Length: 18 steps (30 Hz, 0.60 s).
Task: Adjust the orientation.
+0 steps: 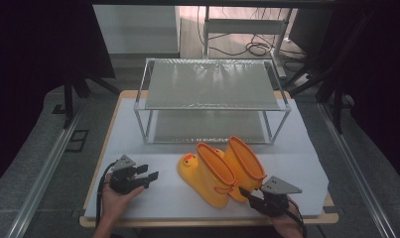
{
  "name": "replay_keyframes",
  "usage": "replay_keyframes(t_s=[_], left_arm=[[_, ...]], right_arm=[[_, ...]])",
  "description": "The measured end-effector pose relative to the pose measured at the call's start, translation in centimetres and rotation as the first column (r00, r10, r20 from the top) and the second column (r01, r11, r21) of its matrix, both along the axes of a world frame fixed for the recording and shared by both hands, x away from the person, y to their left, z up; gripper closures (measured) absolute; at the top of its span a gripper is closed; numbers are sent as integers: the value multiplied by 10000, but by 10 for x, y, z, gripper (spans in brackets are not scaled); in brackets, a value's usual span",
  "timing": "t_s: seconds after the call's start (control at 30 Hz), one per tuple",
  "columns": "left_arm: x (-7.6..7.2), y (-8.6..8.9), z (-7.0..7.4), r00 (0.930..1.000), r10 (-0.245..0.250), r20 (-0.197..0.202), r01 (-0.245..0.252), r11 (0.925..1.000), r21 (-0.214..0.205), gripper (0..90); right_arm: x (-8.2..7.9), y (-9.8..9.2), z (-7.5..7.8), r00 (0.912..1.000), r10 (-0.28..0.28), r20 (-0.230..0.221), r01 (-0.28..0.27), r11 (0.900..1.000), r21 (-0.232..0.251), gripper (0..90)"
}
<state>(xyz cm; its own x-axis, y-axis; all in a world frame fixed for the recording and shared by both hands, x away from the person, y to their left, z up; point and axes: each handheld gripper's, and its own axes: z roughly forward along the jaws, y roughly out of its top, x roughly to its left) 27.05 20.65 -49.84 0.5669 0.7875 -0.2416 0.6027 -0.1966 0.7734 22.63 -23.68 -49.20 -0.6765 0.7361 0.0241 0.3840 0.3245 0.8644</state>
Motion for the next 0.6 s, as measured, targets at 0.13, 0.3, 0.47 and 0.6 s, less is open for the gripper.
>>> replay_keyframes(t_s=[0.13, 0.3, 0.47, 0.6], left_arm=[[0, -1, 0, 10000, -14, -15, 14, 10000, 22, 441], [0, -1, -1, 10000, -17, -22, 17, 10000, 37, 441], [0, -2, -1, 10000, -23, -34, 23, 10000, 34, 441], [0, -1, -1, 10000, -14, -23, 14, 10000, 23, 441]], right_arm=[[0, 9, -1, 9995, -117, 294, 122, 9998, -154, 626], [6, 12, -2, 9995, -116, 306, 120, 9999, -105, 612], [12, 14, -3, 9994, -69, 340, 69, 10000, 2, 602], [13, 18, -4, 9992, -32, 411, 34, 10000, -40, 597]])
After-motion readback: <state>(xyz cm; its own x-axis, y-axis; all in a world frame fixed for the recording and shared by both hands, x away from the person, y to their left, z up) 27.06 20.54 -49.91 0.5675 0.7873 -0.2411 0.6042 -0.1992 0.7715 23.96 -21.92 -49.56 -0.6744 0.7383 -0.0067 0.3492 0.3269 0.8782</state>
